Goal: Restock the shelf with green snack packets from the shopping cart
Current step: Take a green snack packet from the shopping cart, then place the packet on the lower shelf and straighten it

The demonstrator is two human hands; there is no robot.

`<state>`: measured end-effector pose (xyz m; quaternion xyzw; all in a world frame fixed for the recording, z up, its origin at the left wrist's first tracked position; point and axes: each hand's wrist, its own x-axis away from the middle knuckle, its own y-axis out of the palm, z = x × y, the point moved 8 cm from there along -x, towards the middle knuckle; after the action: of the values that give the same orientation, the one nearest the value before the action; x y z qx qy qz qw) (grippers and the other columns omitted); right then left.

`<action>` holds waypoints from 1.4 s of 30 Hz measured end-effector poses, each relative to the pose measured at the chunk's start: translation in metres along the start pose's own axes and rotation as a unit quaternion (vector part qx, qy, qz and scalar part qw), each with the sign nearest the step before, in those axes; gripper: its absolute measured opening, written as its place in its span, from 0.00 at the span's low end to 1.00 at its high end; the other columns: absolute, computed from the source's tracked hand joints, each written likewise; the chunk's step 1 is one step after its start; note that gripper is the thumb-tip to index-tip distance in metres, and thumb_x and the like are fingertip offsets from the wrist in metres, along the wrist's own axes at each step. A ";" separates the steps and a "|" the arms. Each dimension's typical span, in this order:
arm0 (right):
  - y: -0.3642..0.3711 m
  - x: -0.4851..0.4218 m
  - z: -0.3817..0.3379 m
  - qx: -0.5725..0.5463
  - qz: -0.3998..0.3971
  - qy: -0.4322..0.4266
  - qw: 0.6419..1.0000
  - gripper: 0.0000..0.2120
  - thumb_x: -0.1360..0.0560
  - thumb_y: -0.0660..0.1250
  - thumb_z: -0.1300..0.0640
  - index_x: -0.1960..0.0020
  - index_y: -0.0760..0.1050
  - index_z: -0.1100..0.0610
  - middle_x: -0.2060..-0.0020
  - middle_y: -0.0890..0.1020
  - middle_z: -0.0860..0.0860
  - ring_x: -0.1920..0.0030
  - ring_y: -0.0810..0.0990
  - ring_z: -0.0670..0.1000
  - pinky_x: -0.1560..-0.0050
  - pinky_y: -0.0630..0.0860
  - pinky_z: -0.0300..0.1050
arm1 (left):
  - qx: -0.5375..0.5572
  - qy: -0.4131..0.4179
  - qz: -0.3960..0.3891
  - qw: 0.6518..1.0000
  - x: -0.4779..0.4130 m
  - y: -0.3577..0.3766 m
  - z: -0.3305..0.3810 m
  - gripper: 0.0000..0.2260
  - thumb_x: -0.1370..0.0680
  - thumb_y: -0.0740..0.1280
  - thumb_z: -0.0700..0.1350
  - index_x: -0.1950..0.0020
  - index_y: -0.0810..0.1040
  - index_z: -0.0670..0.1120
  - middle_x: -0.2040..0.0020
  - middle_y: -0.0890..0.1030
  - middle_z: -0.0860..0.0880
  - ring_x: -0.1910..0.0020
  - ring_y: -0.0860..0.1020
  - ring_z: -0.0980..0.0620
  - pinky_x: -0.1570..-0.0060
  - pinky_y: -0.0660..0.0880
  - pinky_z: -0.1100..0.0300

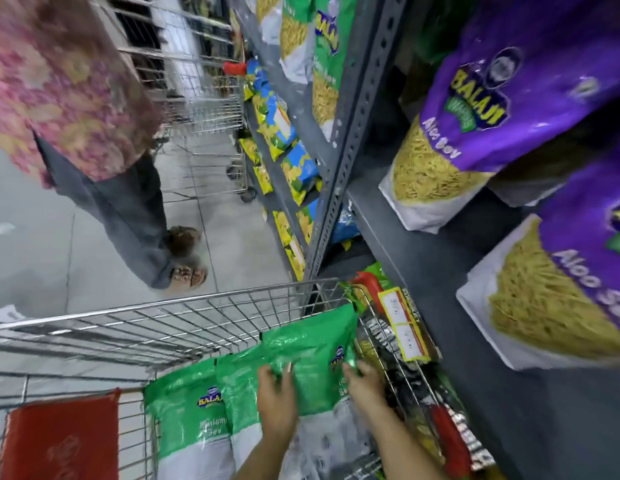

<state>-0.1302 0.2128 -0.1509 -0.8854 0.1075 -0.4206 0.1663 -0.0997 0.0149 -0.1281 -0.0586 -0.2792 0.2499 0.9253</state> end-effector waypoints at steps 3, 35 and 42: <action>-0.015 0.025 -0.011 -0.037 0.022 -0.053 0.998 0.17 0.25 0.68 0.61 0.38 0.74 0.67 0.37 0.74 0.59 0.38 0.74 0.57 0.41 0.70 0.43 | 0.047 0.049 -0.008 0.998 0.018 -0.021 0.025 0.05 0.23 0.65 0.38 0.53 0.68 0.42 0.60 0.74 0.42 0.61 0.72 0.48 0.62 0.69 0.57; -0.447 0.328 0.045 -0.225 0.458 -0.299 0.806 0.19 0.36 0.77 0.56 0.74 0.67 0.51 0.74 0.72 0.50 0.69 0.68 0.47 0.65 0.67 0.45 | 0.136 0.351 -0.415 0.828 0.378 0.193 0.295 0.06 0.23 0.65 0.45 0.59 0.73 0.56 0.56 0.75 0.41 0.55 0.72 0.47 0.51 0.69 0.47; -0.432 0.308 0.048 -0.221 0.412 -0.238 0.851 0.14 0.32 0.74 0.51 0.66 0.77 0.62 0.68 0.82 0.58 0.67 0.75 0.47 0.59 0.75 0.50 | 0.080 0.311 -0.429 0.844 0.372 0.205 0.279 0.06 0.21 0.63 0.43 0.49 0.67 0.44 0.56 0.70 0.43 0.56 0.68 0.48 0.56 0.66 0.58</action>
<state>0.1208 0.5189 0.2053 -0.8463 0.5096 -0.0548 0.1449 -0.0727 0.3684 0.2356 0.0670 0.0469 -0.1820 0.9799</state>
